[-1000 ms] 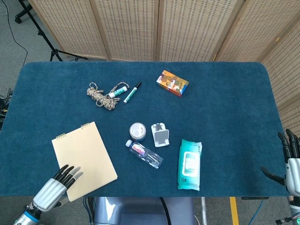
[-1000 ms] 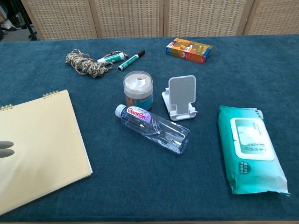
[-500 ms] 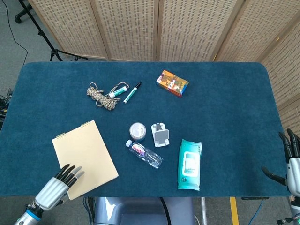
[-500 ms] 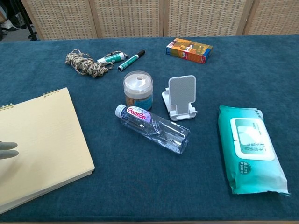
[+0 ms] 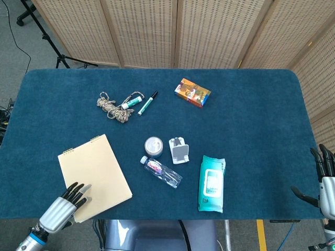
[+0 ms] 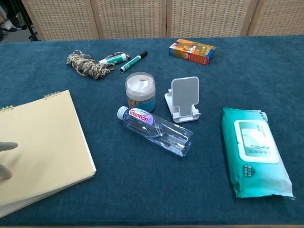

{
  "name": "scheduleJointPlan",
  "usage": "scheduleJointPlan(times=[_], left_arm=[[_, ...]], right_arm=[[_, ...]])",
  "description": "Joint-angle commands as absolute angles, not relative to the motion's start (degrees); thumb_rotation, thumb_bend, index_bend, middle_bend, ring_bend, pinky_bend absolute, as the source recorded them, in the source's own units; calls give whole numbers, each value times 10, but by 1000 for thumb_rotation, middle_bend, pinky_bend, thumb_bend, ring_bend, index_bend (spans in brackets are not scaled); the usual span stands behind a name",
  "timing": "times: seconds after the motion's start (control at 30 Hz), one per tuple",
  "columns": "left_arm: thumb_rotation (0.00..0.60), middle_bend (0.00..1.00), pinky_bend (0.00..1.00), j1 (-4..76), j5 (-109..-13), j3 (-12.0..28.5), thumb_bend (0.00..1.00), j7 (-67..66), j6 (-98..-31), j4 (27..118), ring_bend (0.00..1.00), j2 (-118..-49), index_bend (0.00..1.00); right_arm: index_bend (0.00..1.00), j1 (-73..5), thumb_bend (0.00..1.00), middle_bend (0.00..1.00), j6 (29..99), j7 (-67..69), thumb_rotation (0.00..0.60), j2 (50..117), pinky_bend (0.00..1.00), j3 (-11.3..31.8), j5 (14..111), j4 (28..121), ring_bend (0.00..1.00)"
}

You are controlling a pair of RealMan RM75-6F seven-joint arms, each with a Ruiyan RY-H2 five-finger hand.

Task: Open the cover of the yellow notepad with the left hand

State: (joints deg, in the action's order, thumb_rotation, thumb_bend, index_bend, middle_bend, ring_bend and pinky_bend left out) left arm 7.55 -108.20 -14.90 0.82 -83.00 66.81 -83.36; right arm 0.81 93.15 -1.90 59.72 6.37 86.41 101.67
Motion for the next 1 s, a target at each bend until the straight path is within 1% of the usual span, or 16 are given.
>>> scheduleJointPlan(times=[0.03, 0.1, 0.23, 0.33, 0.47, 0.53, 0.67, 0.8, 0.87, 1.0], left_arm=[[600, 0, 0, 74, -1082, -149, 519, 15, -837, 664, 0, -835, 404], [600, 0, 0, 73, -1081, -148, 577, 18, -840, 660, 0, -836, 420], [600, 0, 0, 72, -1077, -145, 621, 26, -846, 655, 0, -839, 450], [600, 0, 0, 70, -1080, -140, 640, 33, -863, 646, 0, -845, 540], [600, 0, 0, 68, -1085, -138, 644, 47, -882, 629, 0, -854, 691], [600, 0, 0, 67, -1084, -137, 644, 56, -887, 622, 0, -857, 719], [600, 0, 0, 69, -1085, -139, 642, 90, -894, 622, 0, -857, 727], [600, 0, 0, 71, -1074, -137, 641, 161, -906, 645, 0, -848, 736], [600, 0, 0, 74, -1065, -134, 642, 200, -911, 669, 0, -837, 740], [600, 0, 0, 86, -1052, -134, 648, 314, -923, 748, 0, -789, 743]], right_arm=[[0, 8, 0, 0, 931, -19, 600, 597, 0, 63, 864, 1017, 0], [0, 8, 0, 0, 931, -18, 600, 596, 0, 63, 864, 1018, 0], [0, 8, 0, 0, 930, -20, 600, 596, 0, 62, 865, 1019, 0], [0, 8, 0, 0, 929, -20, 600, 596, 0, 62, 864, 1019, 0], [0, 8, 0, 0, 928, -20, 600, 596, 0, 62, 864, 1020, 0], [0, 7, 0, 0, 927, -19, 600, 596, 0, 62, 864, 1020, 0], [0, 7, 0, 0, 927, -19, 600, 596, 0, 61, 864, 1020, 0], [0, 8, 0, 0, 927, -20, 600, 596, 0, 61, 865, 1020, 0], [0, 7, 0, 0, 927, -20, 600, 596, 0, 61, 865, 1021, 0], [0, 7, 0, 0, 926, -20, 600, 596, 0, 61, 864, 1021, 0]])
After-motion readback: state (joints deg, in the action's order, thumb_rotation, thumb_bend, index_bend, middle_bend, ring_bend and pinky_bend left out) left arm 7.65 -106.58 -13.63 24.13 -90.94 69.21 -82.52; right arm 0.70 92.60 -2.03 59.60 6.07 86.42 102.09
